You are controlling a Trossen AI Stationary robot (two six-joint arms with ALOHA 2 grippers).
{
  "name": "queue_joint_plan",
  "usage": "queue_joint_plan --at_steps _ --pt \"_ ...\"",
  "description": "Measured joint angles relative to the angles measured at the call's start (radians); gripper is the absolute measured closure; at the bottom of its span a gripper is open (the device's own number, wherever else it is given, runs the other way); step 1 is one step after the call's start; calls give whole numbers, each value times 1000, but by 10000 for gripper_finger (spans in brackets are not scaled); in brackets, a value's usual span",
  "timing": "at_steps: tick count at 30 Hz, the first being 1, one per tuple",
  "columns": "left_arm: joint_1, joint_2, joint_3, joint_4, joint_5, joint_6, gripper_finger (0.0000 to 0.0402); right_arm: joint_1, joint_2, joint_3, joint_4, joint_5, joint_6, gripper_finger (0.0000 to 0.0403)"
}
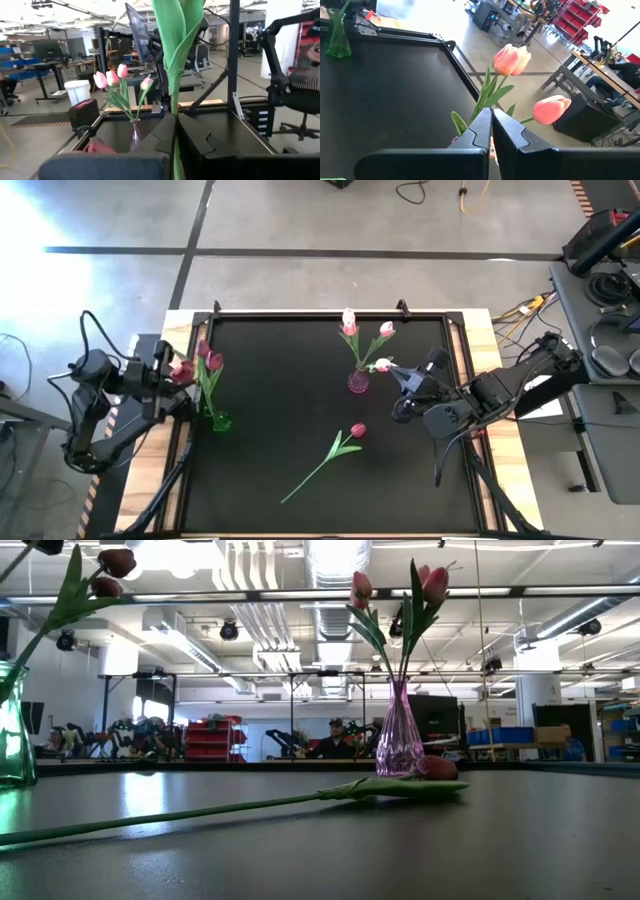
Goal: Sort flowers into vase by color
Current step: Put the red tulip into the green vase
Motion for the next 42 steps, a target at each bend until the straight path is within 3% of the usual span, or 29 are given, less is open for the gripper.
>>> queue_joint_plan --at_steps 14,23,28,37,42 --pt "0 0 -85 8 151 115 401 0 0 0 22 -1 -9 394" --pt "0 0 -98 28 154 127 401 0 0 -2 68 -3 -21 394" --pt "0 0 -98 102 153 107 402 0 29 -2 287 -76 -207 394" --pt "0 0 -143 223 129 40 401 -58 225 -64 959 -390 -644 394" --pt "0 0 -163 310 94 -18 401 -156 364 -78 1241 -605 -709 394"
